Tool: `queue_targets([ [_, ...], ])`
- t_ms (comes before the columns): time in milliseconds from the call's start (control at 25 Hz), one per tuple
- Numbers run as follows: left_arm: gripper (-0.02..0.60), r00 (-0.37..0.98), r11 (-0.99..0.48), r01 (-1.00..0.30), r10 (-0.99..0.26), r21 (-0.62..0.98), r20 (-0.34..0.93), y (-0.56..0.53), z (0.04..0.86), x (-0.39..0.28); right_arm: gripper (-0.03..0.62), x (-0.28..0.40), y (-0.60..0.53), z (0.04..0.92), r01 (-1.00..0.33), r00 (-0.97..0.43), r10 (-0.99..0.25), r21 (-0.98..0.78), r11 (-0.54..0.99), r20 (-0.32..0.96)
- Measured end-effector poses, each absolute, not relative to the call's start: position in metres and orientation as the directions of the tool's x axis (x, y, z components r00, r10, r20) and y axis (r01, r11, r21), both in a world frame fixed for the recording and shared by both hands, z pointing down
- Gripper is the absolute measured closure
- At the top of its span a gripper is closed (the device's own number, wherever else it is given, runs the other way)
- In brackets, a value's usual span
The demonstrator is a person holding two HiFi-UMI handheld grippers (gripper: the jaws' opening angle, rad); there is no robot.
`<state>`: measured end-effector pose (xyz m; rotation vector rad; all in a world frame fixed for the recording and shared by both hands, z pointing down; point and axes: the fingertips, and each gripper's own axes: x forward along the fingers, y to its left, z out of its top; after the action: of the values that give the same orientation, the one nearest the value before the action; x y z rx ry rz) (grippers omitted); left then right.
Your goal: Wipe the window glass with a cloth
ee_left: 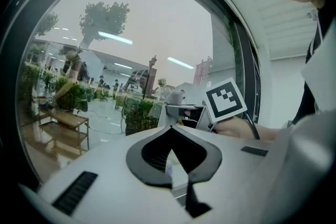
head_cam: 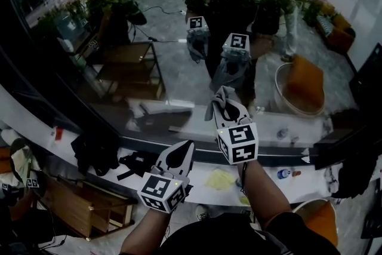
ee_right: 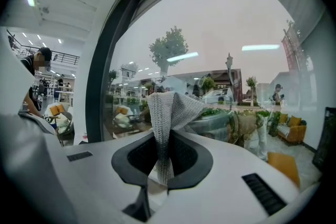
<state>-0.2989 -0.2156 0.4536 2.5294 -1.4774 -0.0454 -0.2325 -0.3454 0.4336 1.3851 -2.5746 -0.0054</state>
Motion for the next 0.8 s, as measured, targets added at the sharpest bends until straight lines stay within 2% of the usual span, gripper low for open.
queue_targets([
  [320,0.574,0.517,-0.500,-0.845,-0.855,0.189,0.051,-0.217,0.439,-0.290,0.542,-0.234,-0.331,0.399,-0.813,-0.549,-0.825,0.142,0.564,0.134],
  [800,0.574,0.563,-0.566,-0.815,-0.824,0.122,-0.060,-0.239,0.384,-0.270,0.542,-0.213,-0.334,0.314,-0.847,-0.508,-0.861,0.182,0.499,0.000],
])
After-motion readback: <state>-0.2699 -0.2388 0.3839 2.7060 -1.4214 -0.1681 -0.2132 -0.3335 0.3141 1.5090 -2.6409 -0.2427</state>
